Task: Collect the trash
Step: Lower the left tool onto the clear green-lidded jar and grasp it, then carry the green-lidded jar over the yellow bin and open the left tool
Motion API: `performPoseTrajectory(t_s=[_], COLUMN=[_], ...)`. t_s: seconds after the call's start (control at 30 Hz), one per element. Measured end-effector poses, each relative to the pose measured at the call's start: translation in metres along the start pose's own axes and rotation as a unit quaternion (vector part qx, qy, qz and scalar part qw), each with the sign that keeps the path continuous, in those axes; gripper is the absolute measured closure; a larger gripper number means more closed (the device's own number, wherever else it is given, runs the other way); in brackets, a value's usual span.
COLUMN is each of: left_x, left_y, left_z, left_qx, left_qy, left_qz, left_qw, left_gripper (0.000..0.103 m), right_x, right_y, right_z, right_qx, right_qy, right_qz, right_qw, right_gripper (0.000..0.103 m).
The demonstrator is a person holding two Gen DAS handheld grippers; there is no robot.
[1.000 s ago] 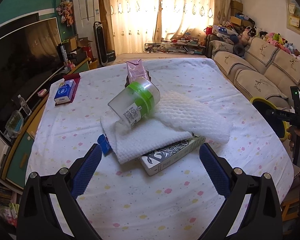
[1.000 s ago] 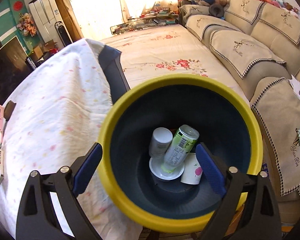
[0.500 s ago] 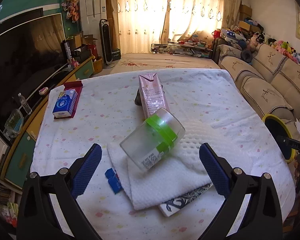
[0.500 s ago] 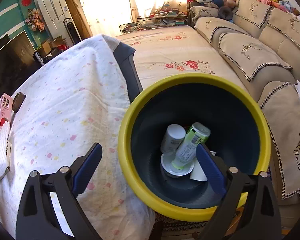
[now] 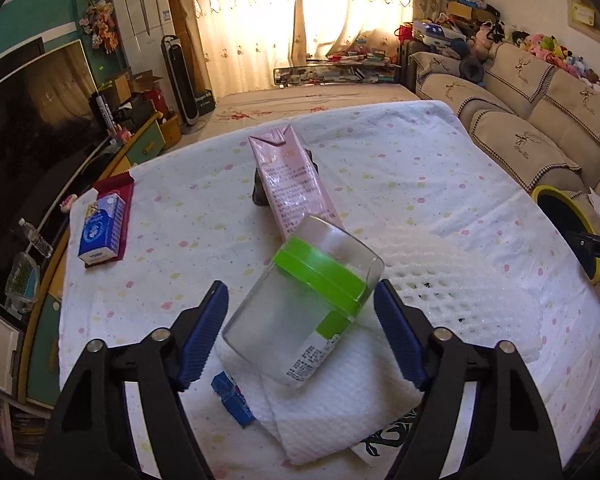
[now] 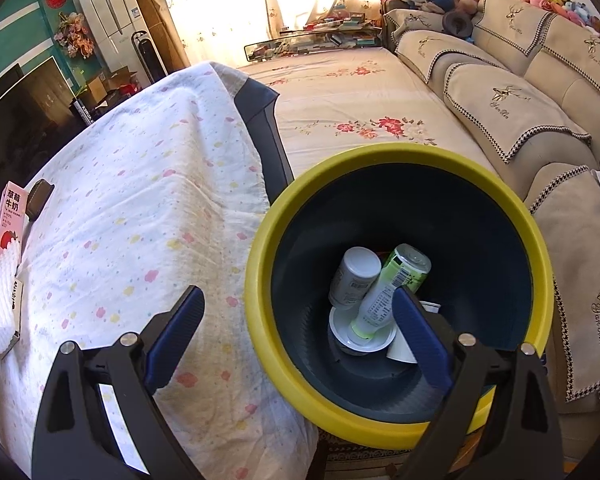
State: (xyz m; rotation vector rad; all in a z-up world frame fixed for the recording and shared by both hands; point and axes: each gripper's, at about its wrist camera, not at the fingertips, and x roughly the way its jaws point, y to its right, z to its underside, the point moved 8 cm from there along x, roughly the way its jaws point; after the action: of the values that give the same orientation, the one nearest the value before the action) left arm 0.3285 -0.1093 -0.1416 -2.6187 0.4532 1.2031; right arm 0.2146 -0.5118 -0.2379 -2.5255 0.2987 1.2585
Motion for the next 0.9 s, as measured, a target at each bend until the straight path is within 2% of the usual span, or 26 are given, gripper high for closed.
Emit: performPoseTrajectory(t_s=[0.1,0.2,0.3,0.47,0.67,0.77,0.9], left_x=[0.002,0.0,-0.003,-0.003,0.013,0.016,0.003], left_y=[0.0,0.0,0.002,0.01,0.011,0.013,0.009], left_z=[0.003,0.005,0.008,0.01,0.005,0.005,0.0], left_qx=[0.018,0.019,0.03,0.047,0.042,0.054,0.046], left_qy=[-0.003,-0.005,-0.004,-0.009,-0.026,-0.026,-0.005], left_qz=[0.002,0.01,0.012,0.036,0.068,0.062,0.039], left_qw=[0.9998,0.9997,0.9995,0.9982,0.9964,0.9963,0.9982], left_gripper=[0.034,0.043,0.048,0.047,0.048,0.049,0.051], right_x=[0.0,-0.003,-0.005,-0.007,-0.01,-0.009,-0.011], right_y=[-0.004,-0.005,-0.008,-0.014,-0.016,-0.015,-0.016], right_z=[0.0,0.0,0.0,0.0,0.001,0.004,0.005], right_qx=[-0.007,-0.007,-0.007,-0.015,-0.016,-0.016,-0.014], right_qy=[0.0,0.002,0.004,0.002,0.003,-0.002,-0.001], right_qz=[-0.002,-0.006,-0.011,-0.019,-0.025,-0.025,-0.032], right_qw=[1.0,1.0,1.0,1.0,1.0,1.0,0.999], right_gripper=[0.013,0.013,0.013,0.013,0.013,0.013,0.013])
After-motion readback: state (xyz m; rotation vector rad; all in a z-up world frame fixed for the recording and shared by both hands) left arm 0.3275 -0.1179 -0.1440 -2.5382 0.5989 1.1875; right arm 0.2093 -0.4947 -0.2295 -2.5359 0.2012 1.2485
